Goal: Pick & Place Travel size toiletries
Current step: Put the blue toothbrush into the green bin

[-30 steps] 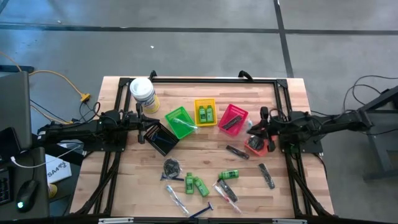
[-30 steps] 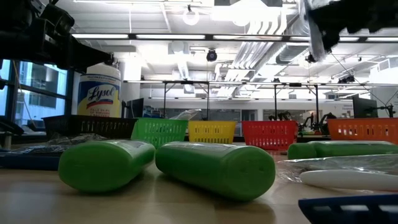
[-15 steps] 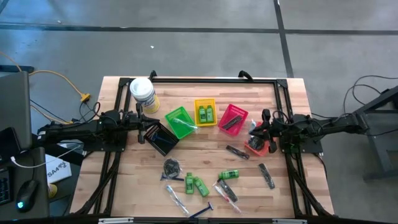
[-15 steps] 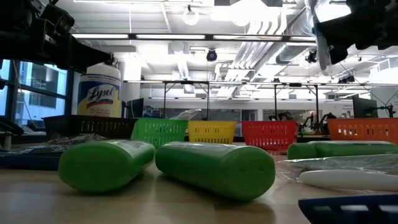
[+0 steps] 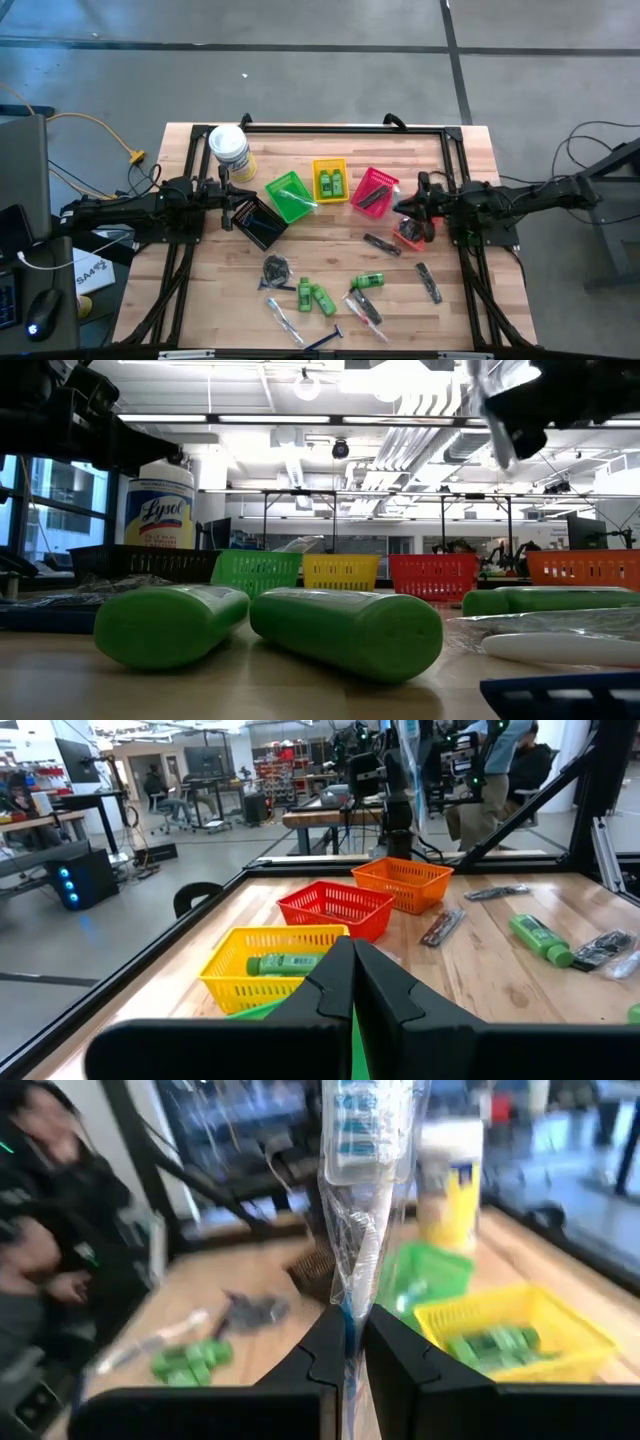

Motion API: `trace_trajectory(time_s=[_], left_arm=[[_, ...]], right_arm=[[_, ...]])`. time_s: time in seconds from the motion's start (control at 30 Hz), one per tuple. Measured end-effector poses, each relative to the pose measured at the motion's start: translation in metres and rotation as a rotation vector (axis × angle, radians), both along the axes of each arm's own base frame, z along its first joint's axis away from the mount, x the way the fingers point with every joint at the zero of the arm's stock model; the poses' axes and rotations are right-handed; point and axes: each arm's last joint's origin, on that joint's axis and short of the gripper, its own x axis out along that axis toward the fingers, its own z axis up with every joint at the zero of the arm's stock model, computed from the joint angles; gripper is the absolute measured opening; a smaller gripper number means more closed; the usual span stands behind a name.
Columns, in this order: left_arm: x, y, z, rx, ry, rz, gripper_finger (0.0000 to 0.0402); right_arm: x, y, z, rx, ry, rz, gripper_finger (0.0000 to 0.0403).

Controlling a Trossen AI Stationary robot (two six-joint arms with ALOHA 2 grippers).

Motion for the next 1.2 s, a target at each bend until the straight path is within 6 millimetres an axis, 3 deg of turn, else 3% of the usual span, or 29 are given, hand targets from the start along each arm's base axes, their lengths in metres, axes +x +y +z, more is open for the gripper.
trace_trajectory(time_s=[0.23,0.7,0.93,1.2], left_arm=[[0.000,0.000,0.003,0.004,-0.027,0.000,0.0000],[0.000,0.000,0.004,-0.008,-0.041,-0.003,0.0000],[0.000,0.000,0.004,-0.019,-0.049,-0.007,0.0000],[0.000,0.000,0.003,-0.021,-0.037,-0.010,0.0000]], right_arm=[[0.050,0.004,0.035,-0.045,0.212,-0.028,0.0020],[0.172,-0.017,0.058,-0.060,0.383,0.098,0.0020],[0.231,-0.033,0.053,-0.051,0.323,0.204,0.0020],[0.278,-0.069,0.033,0.028,0.303,0.178,0.0020]])
